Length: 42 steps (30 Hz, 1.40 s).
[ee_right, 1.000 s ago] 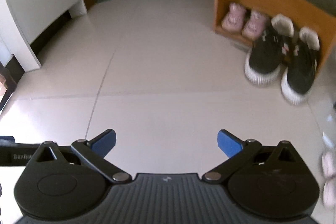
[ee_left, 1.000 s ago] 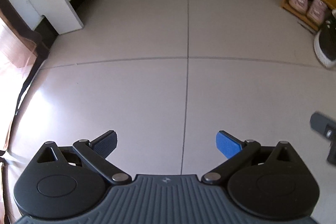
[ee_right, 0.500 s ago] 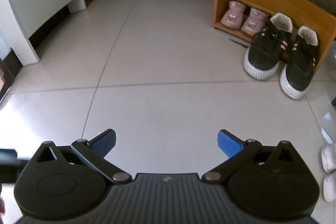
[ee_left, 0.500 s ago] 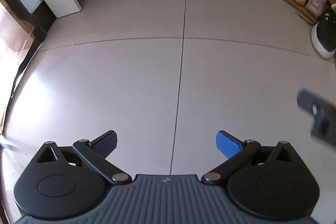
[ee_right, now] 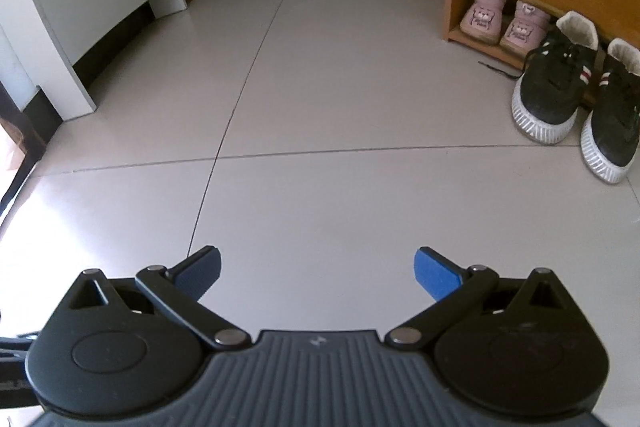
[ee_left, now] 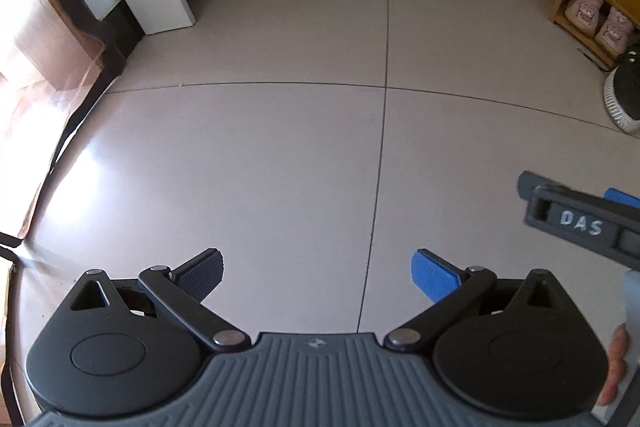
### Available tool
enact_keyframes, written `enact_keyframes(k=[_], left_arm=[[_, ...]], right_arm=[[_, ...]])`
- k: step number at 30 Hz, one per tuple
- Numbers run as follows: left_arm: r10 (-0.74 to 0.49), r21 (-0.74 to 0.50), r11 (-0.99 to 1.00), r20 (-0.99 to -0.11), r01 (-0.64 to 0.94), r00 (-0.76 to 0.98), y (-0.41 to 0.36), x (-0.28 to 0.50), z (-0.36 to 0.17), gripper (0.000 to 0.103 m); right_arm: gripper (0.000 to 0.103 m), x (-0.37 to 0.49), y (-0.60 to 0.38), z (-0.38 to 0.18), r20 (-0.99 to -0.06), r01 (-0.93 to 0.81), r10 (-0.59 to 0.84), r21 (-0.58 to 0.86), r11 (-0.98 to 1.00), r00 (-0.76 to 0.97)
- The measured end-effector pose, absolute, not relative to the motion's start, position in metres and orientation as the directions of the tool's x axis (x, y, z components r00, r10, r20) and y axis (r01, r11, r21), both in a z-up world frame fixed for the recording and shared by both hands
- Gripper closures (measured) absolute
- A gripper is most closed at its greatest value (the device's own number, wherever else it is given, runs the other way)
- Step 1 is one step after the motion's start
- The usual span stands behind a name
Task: Organize scattered shoes
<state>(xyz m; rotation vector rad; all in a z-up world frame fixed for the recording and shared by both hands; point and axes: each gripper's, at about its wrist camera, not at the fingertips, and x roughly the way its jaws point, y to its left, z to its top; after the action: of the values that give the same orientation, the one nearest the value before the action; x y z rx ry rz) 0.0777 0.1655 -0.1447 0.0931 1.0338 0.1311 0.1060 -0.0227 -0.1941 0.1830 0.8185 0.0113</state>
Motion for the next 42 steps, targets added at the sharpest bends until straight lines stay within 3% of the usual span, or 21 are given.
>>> enact_keyframes(k=[9,20,31,38,42], left_arm=[[0.023,0.021,1.0,-0.855,-0.009,0.518,0.146,0.079,-0.136,0.0],[-0.033,-0.033,0.999,-0.816,0.01,0.577,0.137,0.053,-0.121,0.0],[-0.017,-0.018,1.0,-0.805,0.005,0.593,0.146,0.051,-0.129,0.0],[-0.001,0.015,1.0,-0.752,0.019,0.659,0.142,0.046,-0.123,0.0],[-0.026,-0.016,1.0,-0.804,0.021,0.595,0.139,0.056,-0.12,0.0]], right_arm=[[0.001,0.095,-0.034,-0.184,-0.723,0.097,0.033,0.137,0.986,0.69],[0.001,0.066,-0.028,-0.152,-0.709,0.094,-0.007,0.083,0.992,0.705],[0.001,0.066,-0.037,-0.143,-0.702,0.146,-0.074,0.043,0.988,0.708],[0.001,0.062,-0.049,-0.152,-0.718,0.176,-0.098,0.034,0.984,0.689],[0.001,0.06,-0.052,-0.15,-0.717,0.183,-0.097,0.043,0.982,0.69]])
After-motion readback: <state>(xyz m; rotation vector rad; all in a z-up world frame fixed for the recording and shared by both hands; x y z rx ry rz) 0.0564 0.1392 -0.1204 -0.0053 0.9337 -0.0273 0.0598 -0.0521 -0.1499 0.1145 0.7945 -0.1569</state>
